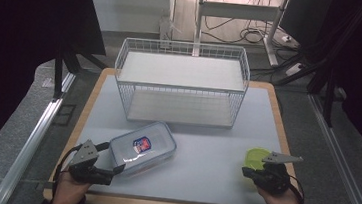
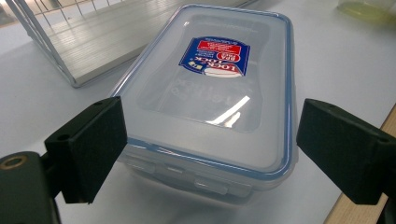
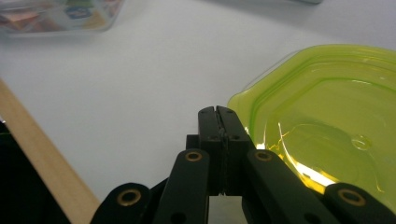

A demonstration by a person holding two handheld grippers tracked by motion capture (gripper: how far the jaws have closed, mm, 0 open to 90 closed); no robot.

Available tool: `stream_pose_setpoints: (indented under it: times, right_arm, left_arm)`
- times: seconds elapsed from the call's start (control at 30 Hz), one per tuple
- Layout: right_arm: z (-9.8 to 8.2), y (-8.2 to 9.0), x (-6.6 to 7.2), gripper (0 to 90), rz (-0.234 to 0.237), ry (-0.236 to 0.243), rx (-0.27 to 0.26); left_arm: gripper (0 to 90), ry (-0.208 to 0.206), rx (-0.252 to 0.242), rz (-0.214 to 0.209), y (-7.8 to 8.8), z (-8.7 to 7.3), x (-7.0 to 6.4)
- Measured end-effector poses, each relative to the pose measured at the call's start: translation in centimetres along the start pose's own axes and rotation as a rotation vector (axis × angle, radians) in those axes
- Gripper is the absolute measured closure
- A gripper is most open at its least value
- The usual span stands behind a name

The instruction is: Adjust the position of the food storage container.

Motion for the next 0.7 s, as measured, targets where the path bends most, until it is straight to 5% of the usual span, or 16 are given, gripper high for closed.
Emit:
stream_pose_setpoints:
  times: [0.17,0.37,0.6,0.7]
  right_arm:
    - [0.0,0.1,-1.0,90.0,-0.024,-0.019,-0.009]
    - [0.3,0.2,-0.2,89.0,-0.030,0.012,-0.026]
    - [1.3,0.4,0.8,87.1,-0.021,0.016,-0.071]
    - [1.6,0.2,1.2,88.1,-0.019,0.034,-0.080]
  left_arm:
    - [8.6,0.030,0.000,-0.011,0.0,0.0,0.0]
    - [9.6,0.063,0.007,0.001,0.3,0.0,0.2]
    - [47.1,0.123,-0.029,0.049,3.0,-0.5,1.7]
    - [64.8,0.144,0.026,0.119,3.5,-1.8,2.8]
Point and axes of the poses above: each handheld gripper's, and its own axes: y roughly backward along the jaws, z roughly out of its top, x roughly to its left, the point moved 10 cm from there along -y, roughly forward along the jaws, and after that the axes turned 10 degrees about -z, right-handed, at the moved point
